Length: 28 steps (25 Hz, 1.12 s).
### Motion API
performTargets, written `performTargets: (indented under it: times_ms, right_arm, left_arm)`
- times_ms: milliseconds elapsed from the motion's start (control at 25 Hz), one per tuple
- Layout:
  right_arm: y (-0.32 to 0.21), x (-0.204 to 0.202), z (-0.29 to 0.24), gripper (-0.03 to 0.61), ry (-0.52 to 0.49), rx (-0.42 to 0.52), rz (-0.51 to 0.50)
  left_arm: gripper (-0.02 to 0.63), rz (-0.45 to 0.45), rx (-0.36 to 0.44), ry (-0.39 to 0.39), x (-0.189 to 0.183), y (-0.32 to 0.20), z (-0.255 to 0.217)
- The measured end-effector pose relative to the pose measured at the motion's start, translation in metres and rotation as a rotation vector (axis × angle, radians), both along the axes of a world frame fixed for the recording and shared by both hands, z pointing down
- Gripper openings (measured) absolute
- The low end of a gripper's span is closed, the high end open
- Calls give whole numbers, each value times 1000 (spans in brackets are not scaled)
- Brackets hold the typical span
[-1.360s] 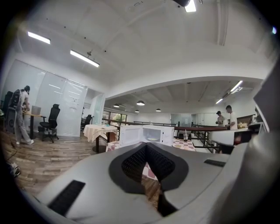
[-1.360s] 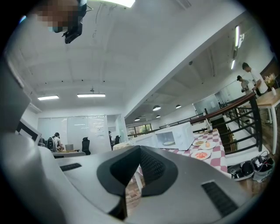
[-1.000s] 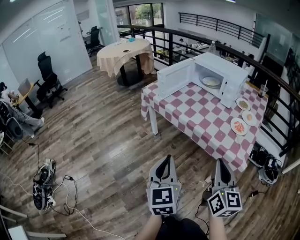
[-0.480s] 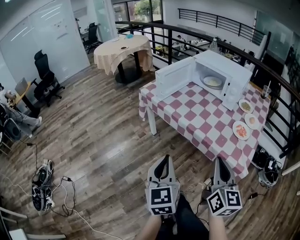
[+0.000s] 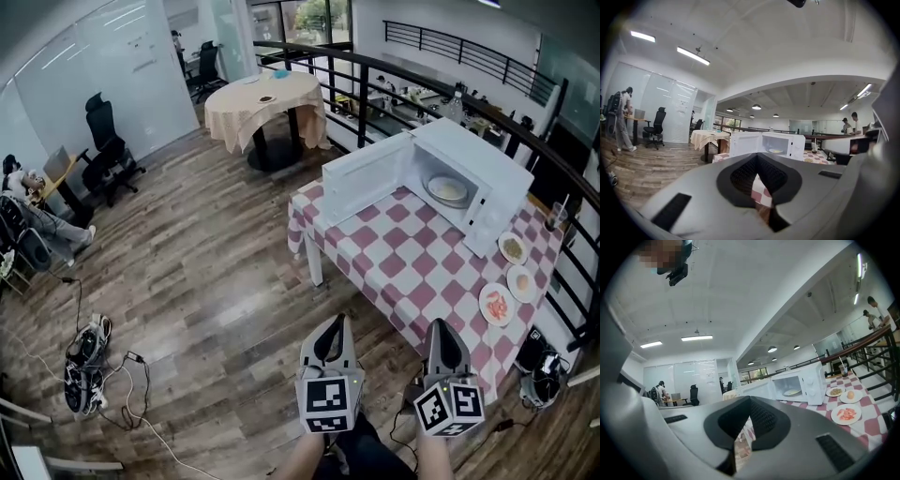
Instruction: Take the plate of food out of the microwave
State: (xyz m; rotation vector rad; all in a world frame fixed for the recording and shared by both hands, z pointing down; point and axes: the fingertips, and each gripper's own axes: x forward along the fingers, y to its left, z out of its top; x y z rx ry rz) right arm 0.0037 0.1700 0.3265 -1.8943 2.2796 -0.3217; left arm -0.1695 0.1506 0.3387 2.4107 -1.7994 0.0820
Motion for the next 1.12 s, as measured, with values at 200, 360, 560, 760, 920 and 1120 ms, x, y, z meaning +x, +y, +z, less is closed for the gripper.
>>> performTargets:
  times_ms: [200, 360, 560, 760, 920, 1120]
  right_arm:
    - [-51, 19, -3, -5, -5, 0, -15]
    - [-88, 34, -4, -5, -3, -5, -27]
    - [-121, 49, -4, -5, -15, 1, -19]
    - [-143, 56, 4, -5, -42, -18, -12]
    - [-157, 55, 8, -5, -49, -29, -16]
    - [-176, 49, 9, -5, -69, -29, -25]
  left_arm:
    - [17, -13, 5, 14, 20, -48, -5]
    - [17, -30, 3, 22, 33, -81, -4]
    - [17, -27, 7, 29, 48, -111, -3]
    - [17, -28, 7, 26, 54, -131, -2]
    - [17, -35, -18, 31, 52, -142, 5]
    - [17, -15, -24, 33, 53, -166, 8]
